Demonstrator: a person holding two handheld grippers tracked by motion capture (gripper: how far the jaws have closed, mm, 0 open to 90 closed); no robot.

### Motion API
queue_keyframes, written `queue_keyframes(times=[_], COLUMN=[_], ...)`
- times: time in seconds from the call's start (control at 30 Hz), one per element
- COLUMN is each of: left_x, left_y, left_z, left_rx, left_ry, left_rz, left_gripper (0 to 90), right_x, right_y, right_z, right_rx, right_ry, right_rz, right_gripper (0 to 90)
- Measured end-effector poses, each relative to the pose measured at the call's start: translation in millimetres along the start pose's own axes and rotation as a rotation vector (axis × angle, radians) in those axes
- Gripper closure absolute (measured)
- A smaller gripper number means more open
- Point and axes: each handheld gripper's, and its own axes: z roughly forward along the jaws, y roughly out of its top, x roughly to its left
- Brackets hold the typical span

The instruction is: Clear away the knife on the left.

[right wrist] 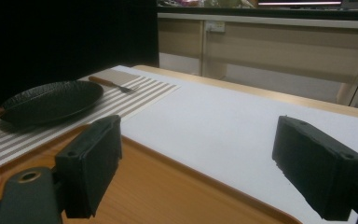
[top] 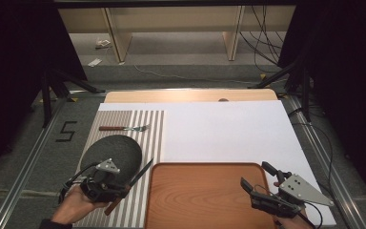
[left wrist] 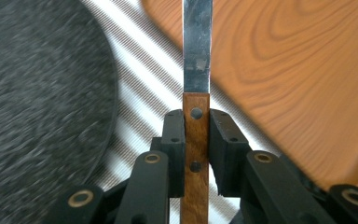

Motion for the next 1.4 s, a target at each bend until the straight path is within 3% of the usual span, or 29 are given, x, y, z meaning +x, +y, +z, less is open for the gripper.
queue_keyframes(times=[0.13, 0.67, 1.07, 1.4], left_x=[-8.4, -41.0, -58.1, -74.6], left_y=[5.1, 28.7, 48.0, 59.2], left_z=[2.4, 13.6, 33.0, 54.6], left_rx=[-0.014, -0.064, 0.0, 0.071], left_ry=[-0.039, -0.112, -0.143, -0.146], left_rz=[0.007, 0.025, 0.025, 0.061], left_gripper=[76.7, 76.7, 76.7, 76.7], right_x=[0.1, 0.0, -0.1, 0.0], right_y=[0.0, -0.2, 0.1, 0.0], right_z=[0.1, 0.2, -0.3, -0.2], right_rx=[-0.002, -0.001, -0.004, -0.005], right_ry=[0.0, -0.001, -0.001, -0.001], right_rz=[-0.001, -0.001, -0.002, -0.002], right_gripper=[16.7, 16.8, 16.8, 16.8])
